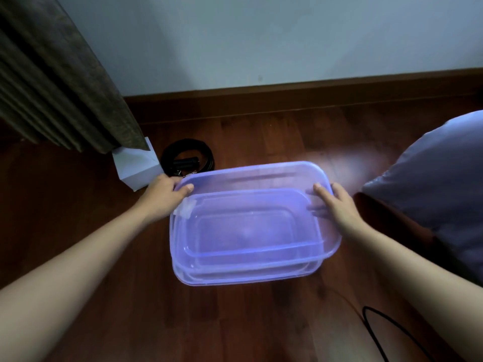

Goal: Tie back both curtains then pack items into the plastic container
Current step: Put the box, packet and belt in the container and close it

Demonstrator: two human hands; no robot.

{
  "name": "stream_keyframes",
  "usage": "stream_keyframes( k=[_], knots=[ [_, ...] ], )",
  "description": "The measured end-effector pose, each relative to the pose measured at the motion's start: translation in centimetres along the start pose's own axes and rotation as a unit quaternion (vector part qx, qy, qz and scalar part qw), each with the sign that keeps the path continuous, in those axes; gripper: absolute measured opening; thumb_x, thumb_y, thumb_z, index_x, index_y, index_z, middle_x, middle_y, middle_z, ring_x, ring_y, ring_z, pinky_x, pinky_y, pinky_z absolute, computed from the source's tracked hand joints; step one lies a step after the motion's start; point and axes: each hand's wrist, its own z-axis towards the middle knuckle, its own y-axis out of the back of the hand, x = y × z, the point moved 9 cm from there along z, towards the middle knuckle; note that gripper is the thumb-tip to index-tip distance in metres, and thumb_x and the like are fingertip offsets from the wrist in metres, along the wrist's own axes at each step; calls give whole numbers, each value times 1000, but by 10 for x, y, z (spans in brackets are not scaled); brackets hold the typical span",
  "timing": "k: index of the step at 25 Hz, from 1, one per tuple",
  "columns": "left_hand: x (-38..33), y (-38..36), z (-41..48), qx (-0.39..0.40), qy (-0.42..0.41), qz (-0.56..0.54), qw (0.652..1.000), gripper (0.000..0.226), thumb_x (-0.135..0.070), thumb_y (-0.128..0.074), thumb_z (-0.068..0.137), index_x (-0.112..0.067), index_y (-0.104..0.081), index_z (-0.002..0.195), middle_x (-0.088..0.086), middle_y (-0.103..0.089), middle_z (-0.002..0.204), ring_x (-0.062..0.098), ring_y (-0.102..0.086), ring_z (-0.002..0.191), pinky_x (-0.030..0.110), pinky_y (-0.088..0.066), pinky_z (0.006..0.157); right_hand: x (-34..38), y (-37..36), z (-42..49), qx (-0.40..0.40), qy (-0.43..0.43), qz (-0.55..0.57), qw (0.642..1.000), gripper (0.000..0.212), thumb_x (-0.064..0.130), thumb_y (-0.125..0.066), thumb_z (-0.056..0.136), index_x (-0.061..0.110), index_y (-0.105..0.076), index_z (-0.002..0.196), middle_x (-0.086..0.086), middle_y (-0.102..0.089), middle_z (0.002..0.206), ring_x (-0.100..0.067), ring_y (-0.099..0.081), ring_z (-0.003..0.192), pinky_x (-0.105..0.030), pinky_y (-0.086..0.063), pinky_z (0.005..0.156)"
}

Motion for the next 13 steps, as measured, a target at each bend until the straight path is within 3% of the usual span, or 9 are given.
stream_keyframes(
  k=[2,4,6,7,10,13],
  knots=[
    [0,13,7,-33,10,-100,994,56,-54,-43,90,-11,-60,120,16,-63,109,31,-60,102,32,-45,78,10,9,8,1,-16,137,990,11,22,-48,97,19,-48,86,-4,-64,87,-6,-61,44,-14,-45,41],
    [5,15,6,-52,46,-157,985,63,-56,-32,93,-18,-37,142,10,-46,142,27,-45,129,40,-36,107,8,33,21,-55,-16,228,972,12,23,-47,97,21,-47,85,4,-63,77,-4,-58,42,-13,-44,41],
    [2,-4,-5,-14,44,-56,997,56,-41,-33,99,-14,-25,147,11,-30,152,24,-28,141,34,-21,114,-6,56,34,-112,-34,338,934,12,29,-52,94,19,-50,98,11,-67,69,-5,-61,46,-17,-49,48],
    [1,-22,-12,32,31,-10,999,57,-34,-36,100,-10,-20,149,14,-23,155,24,-21,143,31,-16,114,-15,64,39,-135,-47,380,914,22,32,-53,92,17,-51,108,12,-69,69,-6,-64,51,-21,-51,54],
    [2,-68,-32,170,-10,85,982,71,-31,-42,98,-4,0,149,15,4,158,23,0,147,28,-5,117,-35,78,52,-187,-76,434,878,33,25,-46,97,12,-46,128,4,-70,94,-14,-72,72,-35,-55,72],
    [6,-74,-30,179,-11,111,977,77,-30,-45,97,-3,5,148,16,10,157,24,4,147,28,-3,118,-48,88,55,-271,-70,450,848,51,11,-48,96,11,-28,143,-7,-56,129,-21,-64,106,-41,-52,92]
  ],
)
